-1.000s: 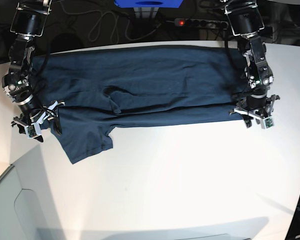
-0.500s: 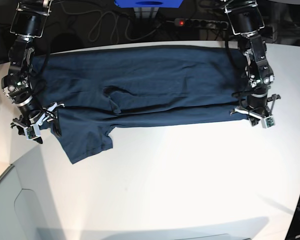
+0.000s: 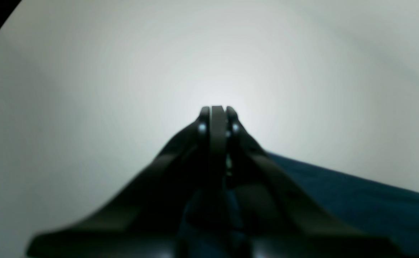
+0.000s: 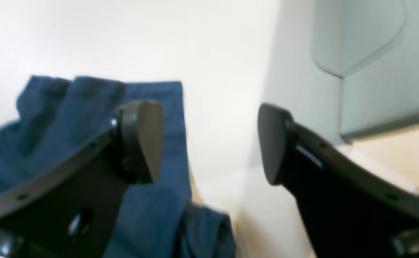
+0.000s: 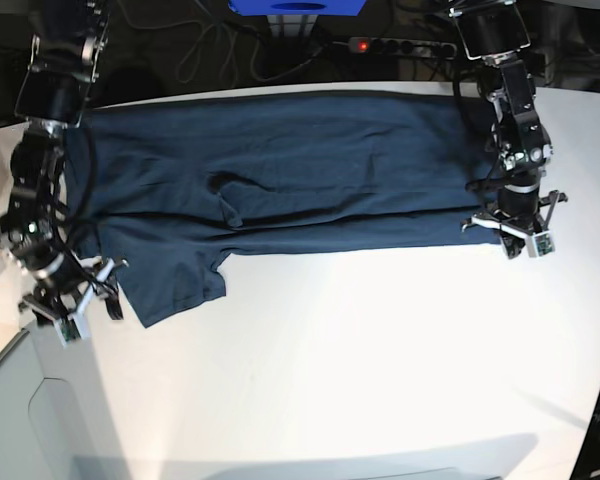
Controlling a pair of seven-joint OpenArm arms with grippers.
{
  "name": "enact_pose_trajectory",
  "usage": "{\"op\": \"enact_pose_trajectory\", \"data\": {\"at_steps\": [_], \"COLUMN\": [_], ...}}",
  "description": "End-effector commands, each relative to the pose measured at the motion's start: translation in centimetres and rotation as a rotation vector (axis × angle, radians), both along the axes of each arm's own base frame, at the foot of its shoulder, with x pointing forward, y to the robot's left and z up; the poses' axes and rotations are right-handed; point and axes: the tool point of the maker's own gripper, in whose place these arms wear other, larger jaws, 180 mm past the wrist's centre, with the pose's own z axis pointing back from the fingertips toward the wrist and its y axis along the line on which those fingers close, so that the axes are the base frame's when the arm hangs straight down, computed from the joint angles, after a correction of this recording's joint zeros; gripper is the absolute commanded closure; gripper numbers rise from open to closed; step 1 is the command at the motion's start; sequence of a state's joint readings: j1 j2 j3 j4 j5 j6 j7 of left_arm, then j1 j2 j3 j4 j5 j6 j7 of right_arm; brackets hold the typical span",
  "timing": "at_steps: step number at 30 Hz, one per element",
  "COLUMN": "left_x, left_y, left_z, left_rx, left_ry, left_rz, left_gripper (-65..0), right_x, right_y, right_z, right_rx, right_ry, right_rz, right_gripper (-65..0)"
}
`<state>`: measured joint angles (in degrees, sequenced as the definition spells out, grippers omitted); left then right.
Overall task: Fold the T-shirt properly
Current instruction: 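Release the shirt edge with the right gripper and reposition it lower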
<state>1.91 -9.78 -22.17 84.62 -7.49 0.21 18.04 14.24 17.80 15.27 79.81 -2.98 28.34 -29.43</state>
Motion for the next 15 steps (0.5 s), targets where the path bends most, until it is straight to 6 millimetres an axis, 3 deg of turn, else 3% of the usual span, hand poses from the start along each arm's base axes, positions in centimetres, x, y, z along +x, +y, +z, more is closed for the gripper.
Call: {"op": "enact_pose_trajectory", "data": {"at_steps": [1,8,15], "left_x": [0.8,0.8,0.8], "left_y": [0.4,0.3,0.6], "left_z": [1.9,2.9,2.6], "left_rx": [0.026,0.037,0.041], "left_ry": [-0.059,-0.081,-0.057], "left_rz": [-0.001,-0.006,-0.005], "left_gripper": [0.0,0.0,0.0], "right_x": [1.2,4.3,4.4], "right_y": [-0.2,0.9,1.7], "right_z": [1.0,-3.1,-4.0], "right_rx": [-0.017,0.015,0.039], "right_ry": [-0.009,0.190,0.214], "right_rz": [0.009,0.026,0.030], "right_gripper": [-39.7,-39.7,-39.7]}}
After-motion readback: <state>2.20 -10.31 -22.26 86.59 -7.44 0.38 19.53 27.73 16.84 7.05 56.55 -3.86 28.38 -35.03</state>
